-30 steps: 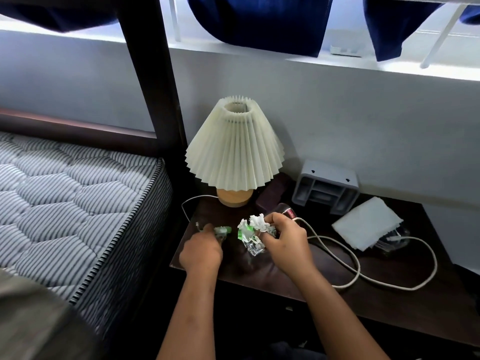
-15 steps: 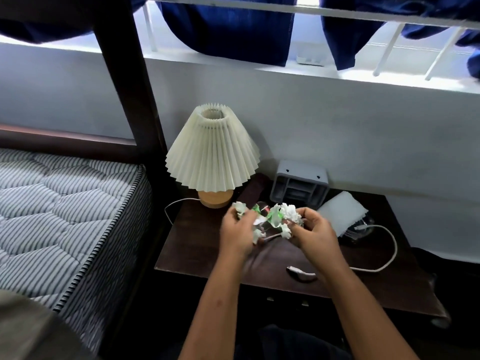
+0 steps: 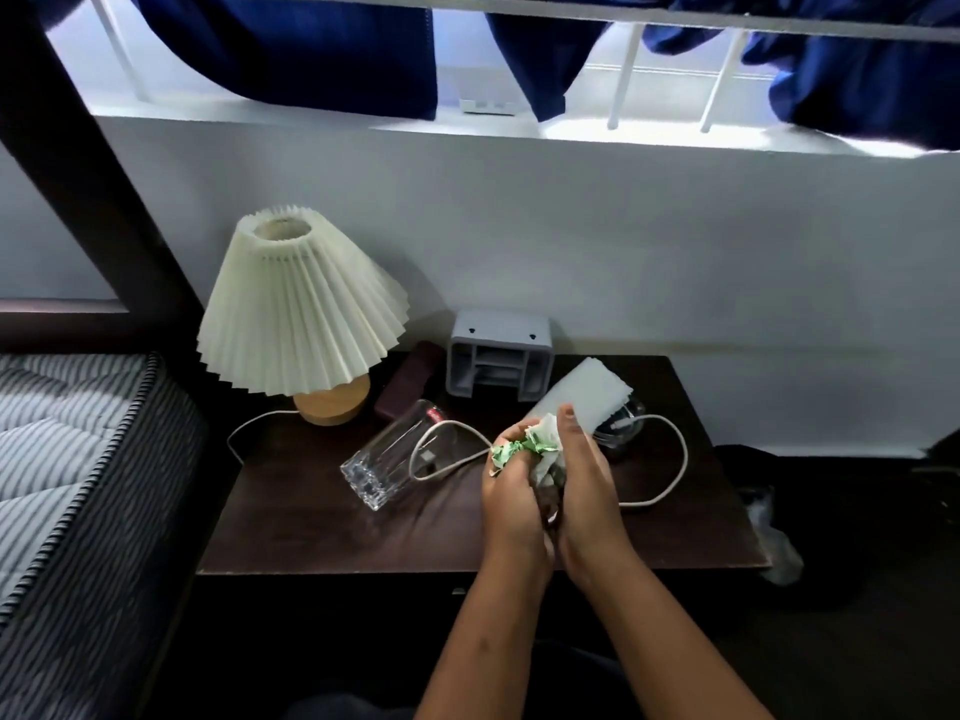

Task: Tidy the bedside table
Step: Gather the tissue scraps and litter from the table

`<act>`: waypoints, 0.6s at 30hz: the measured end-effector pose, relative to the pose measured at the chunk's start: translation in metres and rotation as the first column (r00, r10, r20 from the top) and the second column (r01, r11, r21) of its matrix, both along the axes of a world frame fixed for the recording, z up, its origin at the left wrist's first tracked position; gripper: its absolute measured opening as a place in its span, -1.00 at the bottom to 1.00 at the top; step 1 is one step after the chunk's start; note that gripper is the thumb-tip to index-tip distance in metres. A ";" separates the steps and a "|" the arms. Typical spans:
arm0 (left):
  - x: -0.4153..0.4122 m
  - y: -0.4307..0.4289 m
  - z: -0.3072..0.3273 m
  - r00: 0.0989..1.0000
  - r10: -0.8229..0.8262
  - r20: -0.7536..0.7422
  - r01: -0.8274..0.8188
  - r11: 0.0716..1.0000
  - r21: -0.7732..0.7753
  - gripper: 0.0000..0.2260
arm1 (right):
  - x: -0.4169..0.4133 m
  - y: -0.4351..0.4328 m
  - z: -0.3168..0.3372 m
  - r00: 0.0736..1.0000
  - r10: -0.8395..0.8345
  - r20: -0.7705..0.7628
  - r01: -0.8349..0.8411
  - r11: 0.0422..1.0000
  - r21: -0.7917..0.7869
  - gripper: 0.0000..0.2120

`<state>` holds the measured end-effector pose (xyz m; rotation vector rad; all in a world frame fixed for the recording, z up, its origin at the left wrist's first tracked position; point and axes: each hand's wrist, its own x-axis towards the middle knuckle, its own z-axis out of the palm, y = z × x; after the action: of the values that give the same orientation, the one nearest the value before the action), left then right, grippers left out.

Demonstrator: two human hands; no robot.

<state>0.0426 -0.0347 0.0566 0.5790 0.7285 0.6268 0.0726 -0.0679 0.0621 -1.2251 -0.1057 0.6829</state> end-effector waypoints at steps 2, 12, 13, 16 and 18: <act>0.009 -0.005 -0.001 0.999 -0.008 0.034 0.007 1.000 0.017 -0.79 | 0.005 -0.004 0.000 1.000 0.004 0.000 -0.004 1.000 -0.002 -0.73; 0.039 -0.006 -0.013 1.000 0.002 0.006 -0.002 0.997 0.073 -0.52 | 0.028 -0.005 -0.016 0.986 -0.029 0.166 0.052 0.989 -0.136 -0.84; 0.041 -0.005 -0.016 1.000 0.024 -0.014 -0.023 0.996 0.088 -0.58 | 0.027 -0.004 -0.018 0.984 0.004 0.179 0.018 0.992 -0.122 -0.82; 0.040 0.004 -0.022 0.997 0.068 -0.045 -0.059 0.985 0.163 -0.65 | 0.020 -0.003 -0.022 0.944 0.133 0.303 -0.095 0.986 -0.137 -0.85; 0.040 0.008 -0.023 0.994 0.087 -0.073 -0.069 0.974 0.216 -0.60 | 0.017 -0.004 -0.025 0.924 0.177 0.338 -0.125 0.977 -0.171 -0.80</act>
<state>0.0828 -0.0270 0.0334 0.7804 0.7688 0.7635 0.0900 -0.0715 0.0374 -1.4848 -0.4598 0.6058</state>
